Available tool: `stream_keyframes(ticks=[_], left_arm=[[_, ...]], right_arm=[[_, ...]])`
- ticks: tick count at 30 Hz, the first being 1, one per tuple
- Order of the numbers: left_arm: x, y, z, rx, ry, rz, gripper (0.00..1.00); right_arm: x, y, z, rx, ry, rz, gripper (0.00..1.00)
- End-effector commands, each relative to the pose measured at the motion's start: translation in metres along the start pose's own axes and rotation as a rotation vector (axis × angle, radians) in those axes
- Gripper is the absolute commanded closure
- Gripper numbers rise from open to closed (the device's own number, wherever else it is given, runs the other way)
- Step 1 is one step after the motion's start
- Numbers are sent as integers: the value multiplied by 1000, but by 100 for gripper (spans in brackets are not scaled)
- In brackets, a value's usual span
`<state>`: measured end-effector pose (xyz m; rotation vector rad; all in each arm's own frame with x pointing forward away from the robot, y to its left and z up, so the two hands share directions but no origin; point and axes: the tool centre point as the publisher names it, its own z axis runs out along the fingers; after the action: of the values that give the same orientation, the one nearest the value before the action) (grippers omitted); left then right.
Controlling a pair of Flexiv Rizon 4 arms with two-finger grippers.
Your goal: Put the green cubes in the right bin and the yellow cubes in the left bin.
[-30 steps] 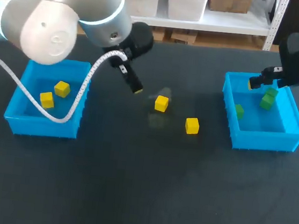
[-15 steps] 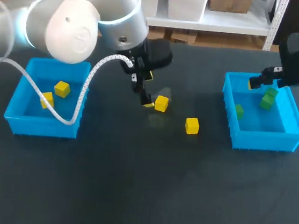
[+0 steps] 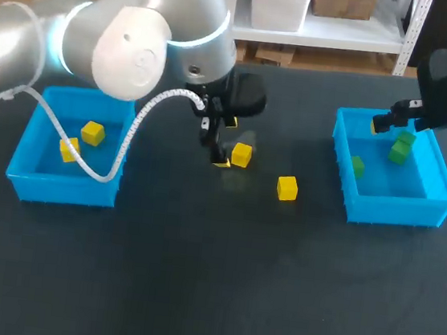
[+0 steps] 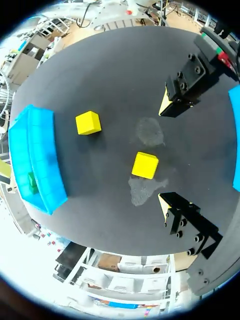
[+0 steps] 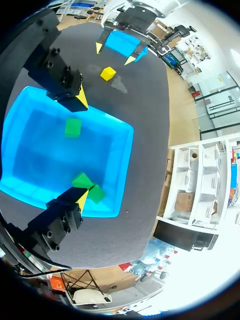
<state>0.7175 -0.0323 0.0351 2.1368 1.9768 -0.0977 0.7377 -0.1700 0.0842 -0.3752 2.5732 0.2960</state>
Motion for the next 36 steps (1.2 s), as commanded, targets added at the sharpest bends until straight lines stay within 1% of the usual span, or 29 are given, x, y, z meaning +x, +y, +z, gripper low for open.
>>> stream_keyframes(ticks=[1, 9, 24, 32, 36], left_arm=[[-7, 2, 9, 5, 17, 21, 0], [-11, -2, 18, 22, 30, 82, 0], [-16, 8, 34, 37, 29, 104, 0], [-20, 10, 45, 52, 41, 116, 0], [-19, 13, 51, 46, 47, 124, 0]], right_arm=[[1, 1, -1, 4, -3, 1, 0], [1, 1, -1, 4, -3, 1, 0], [1, 1, -1, 4, -3, 1, 0], [1, 1, -1, 4, -3, 1, 0], [1, 1, -1, 4, -3, 1, 0]])
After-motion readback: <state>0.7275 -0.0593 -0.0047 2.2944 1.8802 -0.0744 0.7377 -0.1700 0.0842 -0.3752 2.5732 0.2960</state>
